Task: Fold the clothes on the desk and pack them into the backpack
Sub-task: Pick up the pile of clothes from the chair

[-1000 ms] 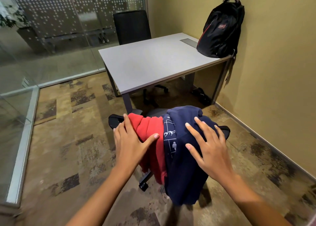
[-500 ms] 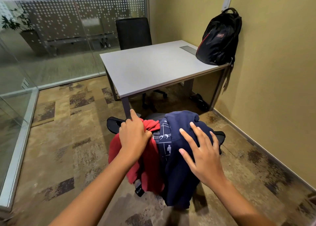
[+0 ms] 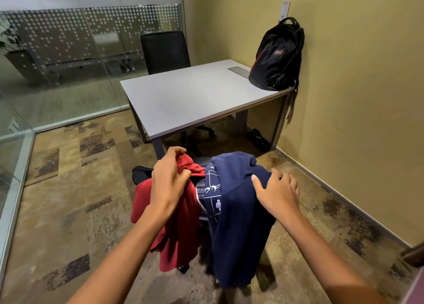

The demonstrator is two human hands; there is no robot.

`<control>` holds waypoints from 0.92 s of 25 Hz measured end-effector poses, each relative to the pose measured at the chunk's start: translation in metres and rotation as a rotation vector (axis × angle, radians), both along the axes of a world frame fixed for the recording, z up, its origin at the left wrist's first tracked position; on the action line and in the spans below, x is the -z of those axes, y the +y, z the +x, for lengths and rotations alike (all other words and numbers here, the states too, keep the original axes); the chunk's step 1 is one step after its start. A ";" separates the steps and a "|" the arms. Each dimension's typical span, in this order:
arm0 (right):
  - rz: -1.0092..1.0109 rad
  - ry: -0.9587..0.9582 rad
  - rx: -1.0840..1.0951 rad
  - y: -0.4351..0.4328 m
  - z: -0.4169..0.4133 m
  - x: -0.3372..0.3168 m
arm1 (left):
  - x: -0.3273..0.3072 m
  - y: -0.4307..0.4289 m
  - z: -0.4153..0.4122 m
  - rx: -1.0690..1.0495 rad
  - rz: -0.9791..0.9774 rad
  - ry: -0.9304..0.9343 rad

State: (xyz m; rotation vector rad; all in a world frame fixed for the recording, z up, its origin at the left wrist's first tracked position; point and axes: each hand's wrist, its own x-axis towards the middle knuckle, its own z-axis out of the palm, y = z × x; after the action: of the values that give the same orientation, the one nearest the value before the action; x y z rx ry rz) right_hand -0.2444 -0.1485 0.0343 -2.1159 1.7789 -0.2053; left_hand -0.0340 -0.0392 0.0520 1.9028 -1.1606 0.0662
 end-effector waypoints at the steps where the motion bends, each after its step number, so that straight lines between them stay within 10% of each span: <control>1: -0.009 0.040 -0.011 -0.002 0.002 0.002 | -0.004 0.000 -0.001 -0.001 -0.027 0.017; 9: 0.030 -0.055 0.039 -0.013 0.020 -0.014 | -0.030 0.014 -0.037 0.009 -0.168 0.188; 23: 0.017 -0.134 0.006 0.008 0.070 -0.021 | 0.014 0.021 -0.060 -0.117 0.380 -0.007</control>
State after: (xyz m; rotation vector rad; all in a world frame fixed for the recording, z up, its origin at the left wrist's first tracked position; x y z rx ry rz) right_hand -0.1745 -0.1409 0.0552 -2.0345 1.7043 -0.3250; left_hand -0.0944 -0.0186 0.0380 2.3049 -1.1249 -0.0903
